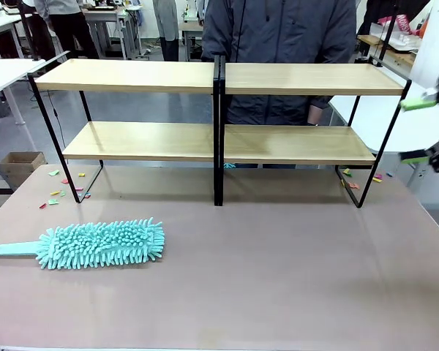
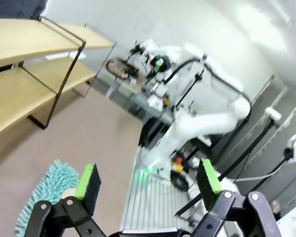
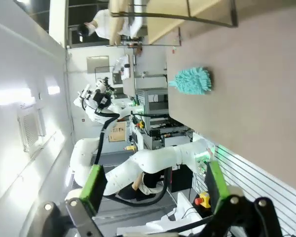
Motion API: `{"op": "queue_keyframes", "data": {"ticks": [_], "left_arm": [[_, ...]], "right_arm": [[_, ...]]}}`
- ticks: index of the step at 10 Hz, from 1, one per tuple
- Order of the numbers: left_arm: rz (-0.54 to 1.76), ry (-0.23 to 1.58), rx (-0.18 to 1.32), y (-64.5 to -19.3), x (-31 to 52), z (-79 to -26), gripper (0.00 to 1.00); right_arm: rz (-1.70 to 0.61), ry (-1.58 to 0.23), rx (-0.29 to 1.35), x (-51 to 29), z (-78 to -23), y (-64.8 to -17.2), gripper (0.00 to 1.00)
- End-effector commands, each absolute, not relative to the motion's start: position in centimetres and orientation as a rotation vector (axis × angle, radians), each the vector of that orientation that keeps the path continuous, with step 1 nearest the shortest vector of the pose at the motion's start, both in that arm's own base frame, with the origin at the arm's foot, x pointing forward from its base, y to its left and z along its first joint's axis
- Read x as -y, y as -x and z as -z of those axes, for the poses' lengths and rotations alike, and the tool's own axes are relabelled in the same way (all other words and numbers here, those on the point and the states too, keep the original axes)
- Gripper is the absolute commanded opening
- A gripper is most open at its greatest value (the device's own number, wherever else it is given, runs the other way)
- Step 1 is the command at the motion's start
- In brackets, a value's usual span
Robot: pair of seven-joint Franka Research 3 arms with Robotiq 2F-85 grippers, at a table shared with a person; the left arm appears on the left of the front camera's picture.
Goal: Clean the shelves.
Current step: Place the Duster on the table.
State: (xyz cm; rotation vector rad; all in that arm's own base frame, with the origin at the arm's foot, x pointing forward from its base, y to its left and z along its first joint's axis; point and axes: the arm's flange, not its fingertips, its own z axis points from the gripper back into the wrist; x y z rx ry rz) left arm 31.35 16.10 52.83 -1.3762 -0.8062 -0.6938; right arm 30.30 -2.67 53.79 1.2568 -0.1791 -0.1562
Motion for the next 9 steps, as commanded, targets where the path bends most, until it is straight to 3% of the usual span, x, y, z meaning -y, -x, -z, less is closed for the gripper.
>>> {"op": "queue_keyframes", "data": {"ticks": [1,2,3,9], "left_arm": [[0.573,1.481,0.821,-31.7,-15.4,-53.6,1.0],[0.533,1.505,0.77,-31.8,-14.6,-53.7,1.0],[0.638,1.431,0.811,-31.5,-16.4,-52.8,1.0],[0.638,1.431,0.811,-31.5,-16.4,-52.8,1.0]], "right_arm": [[0.164,-1.293,0.236,3.3,-55.7,-29.3,1.0],[0.168,-1.224,0.27,3.0,-55.9,-29.1,1.0],[0.153,-1.263,0.215,3.4,-55.0,-29.6,1.0],[0.153,-1.263,0.215,3.4,-55.0,-29.6,1.0]]}}
